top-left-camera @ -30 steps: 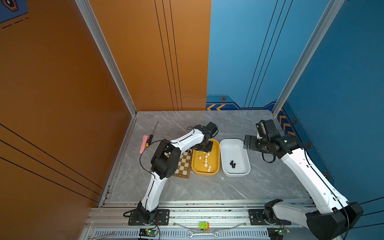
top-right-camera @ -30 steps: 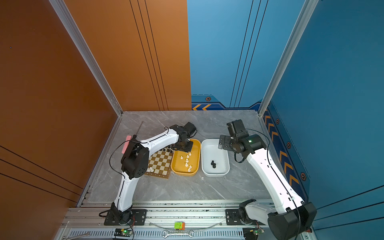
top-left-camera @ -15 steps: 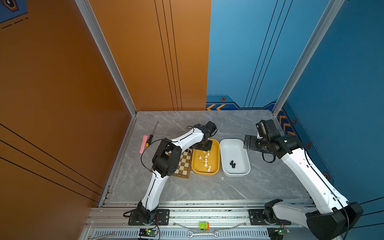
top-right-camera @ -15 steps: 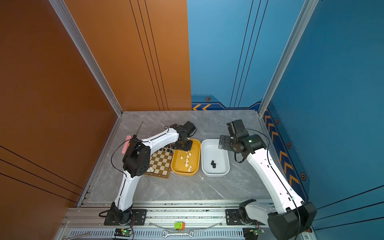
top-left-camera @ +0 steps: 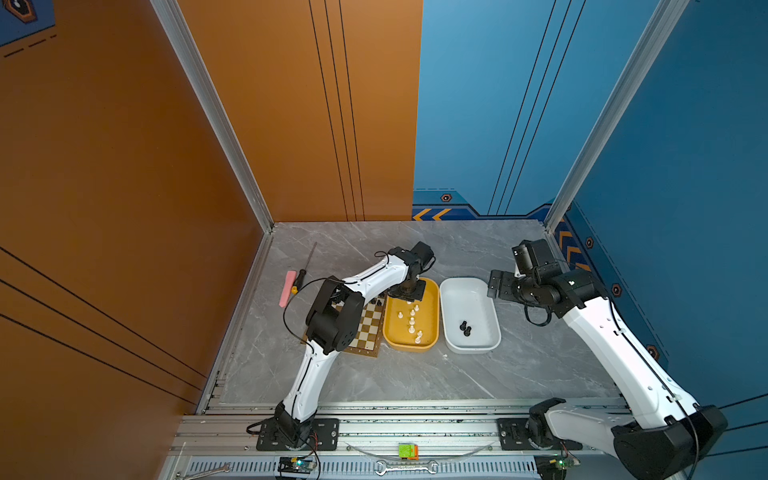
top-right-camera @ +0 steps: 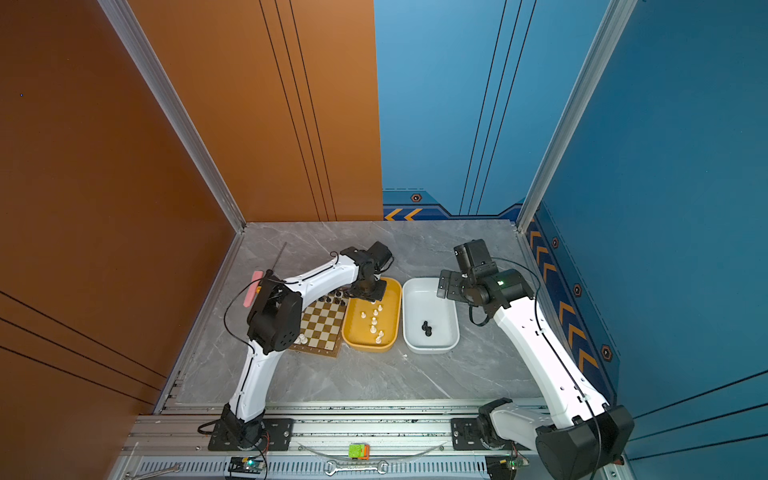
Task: Set up the chess pieces on the board
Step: 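Lower the left gripper and grasp a white pawn in the yellow tray, then carry the white pawn with the left gripper to the board's nearest rank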
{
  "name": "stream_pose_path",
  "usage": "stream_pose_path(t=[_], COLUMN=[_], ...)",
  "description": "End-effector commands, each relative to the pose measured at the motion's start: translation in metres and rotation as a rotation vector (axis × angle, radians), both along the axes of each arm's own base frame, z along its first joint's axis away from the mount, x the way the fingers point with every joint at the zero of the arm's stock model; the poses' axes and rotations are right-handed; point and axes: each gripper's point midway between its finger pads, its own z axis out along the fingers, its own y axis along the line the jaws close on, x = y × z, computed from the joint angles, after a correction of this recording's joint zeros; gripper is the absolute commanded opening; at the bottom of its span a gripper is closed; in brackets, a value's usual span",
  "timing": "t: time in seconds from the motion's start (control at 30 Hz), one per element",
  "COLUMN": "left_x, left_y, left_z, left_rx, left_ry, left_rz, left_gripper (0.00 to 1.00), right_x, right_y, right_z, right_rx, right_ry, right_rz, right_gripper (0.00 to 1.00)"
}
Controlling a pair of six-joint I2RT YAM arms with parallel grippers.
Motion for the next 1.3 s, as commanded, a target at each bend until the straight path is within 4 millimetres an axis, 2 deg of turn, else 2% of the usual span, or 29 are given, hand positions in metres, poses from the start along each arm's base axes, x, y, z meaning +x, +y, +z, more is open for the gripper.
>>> stream_pose_path(t=[0.0,0.37,0.7,0.97,1.27], left_x=[-0.009,-0.011,-0.012,-0.016,-0.028], left_y=[0.000,-0.002,-0.003,0.000,0.026], left_z=[-0.008,-0.010,0.000,0.035,0.094], left_rx=[0.019,0.033,0.028,0.032,0.038], left_ry=[0.045,0.038,0.031,-0.019,-0.125], left_rz=[-0.018,-0.031,-0.043,-0.059,-0.028], left_gripper=[0.13,0.17,0.04,0.02,0.03], right_x=[-0.010,-0.014,-0.016,-0.015,-0.010], right_y=[-0.010,-0.011,-0.012,-0.007,0.011], right_z=[-0.002,0.002,0.006,0.007,0.011], right_rx=[-0.010,-0.006,-0.004,0.017,0.024], right_ry=[0.012,-0.001,-0.016,-0.014,-0.028], right_rz=[-0.035,-0.035,-0.038,-0.025,0.023], right_gripper=[1.00,1.00,1.00,1.00,1.00])
